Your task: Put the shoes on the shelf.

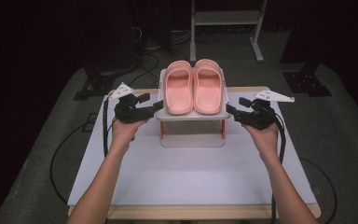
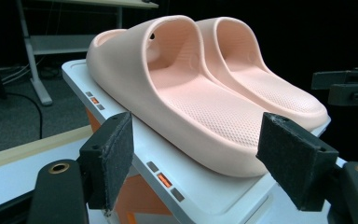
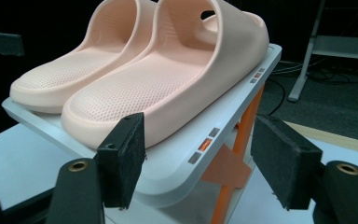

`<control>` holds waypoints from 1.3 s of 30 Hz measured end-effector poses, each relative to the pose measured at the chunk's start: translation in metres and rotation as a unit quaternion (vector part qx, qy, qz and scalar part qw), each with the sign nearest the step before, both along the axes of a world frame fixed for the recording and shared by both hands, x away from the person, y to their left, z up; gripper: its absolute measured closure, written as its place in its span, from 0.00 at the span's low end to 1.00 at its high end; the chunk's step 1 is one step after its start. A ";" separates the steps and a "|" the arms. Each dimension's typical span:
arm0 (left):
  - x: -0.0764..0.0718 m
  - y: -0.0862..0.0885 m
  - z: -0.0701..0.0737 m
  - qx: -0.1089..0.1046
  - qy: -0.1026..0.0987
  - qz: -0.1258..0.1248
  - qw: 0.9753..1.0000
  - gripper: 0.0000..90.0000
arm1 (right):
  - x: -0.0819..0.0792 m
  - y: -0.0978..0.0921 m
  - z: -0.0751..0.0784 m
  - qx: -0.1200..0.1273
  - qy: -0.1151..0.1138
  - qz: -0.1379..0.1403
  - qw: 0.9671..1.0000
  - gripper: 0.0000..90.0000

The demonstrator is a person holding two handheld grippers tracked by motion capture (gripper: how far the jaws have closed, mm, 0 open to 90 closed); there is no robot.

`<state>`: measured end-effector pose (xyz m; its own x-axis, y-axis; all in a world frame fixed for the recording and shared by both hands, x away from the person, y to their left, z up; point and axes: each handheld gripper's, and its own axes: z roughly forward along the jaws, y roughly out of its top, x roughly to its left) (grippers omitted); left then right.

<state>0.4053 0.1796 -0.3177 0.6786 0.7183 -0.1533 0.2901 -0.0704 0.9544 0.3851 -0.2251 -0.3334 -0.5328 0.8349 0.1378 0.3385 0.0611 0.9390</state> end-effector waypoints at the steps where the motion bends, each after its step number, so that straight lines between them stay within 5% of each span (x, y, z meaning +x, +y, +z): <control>1: -0.001 0.000 0.000 0.001 0.000 -0.001 1.000 0.30 | -0.001 -0.001 -0.001 0.002 0.000 0.001 1.000 0.38; 23: -0.024 0.009 -0.015 0.007 -0.006 0.004 1.000 0.13 | -0.027 -0.011 -0.014 -0.005 -0.002 0.007 1.000 0.30; 39: -0.045 0.016 -0.030 0.006 -0.010 0.004 1.000 0.11 | -0.046 -0.017 -0.027 -0.007 -0.001 0.011 1.000 0.29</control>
<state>0.3604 0.1955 -0.3480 0.6758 0.7251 -0.1323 0.2723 -0.0788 0.9590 0.3389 -0.2417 -0.3600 -0.5520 0.8243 0.1254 0.3355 0.0819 0.9385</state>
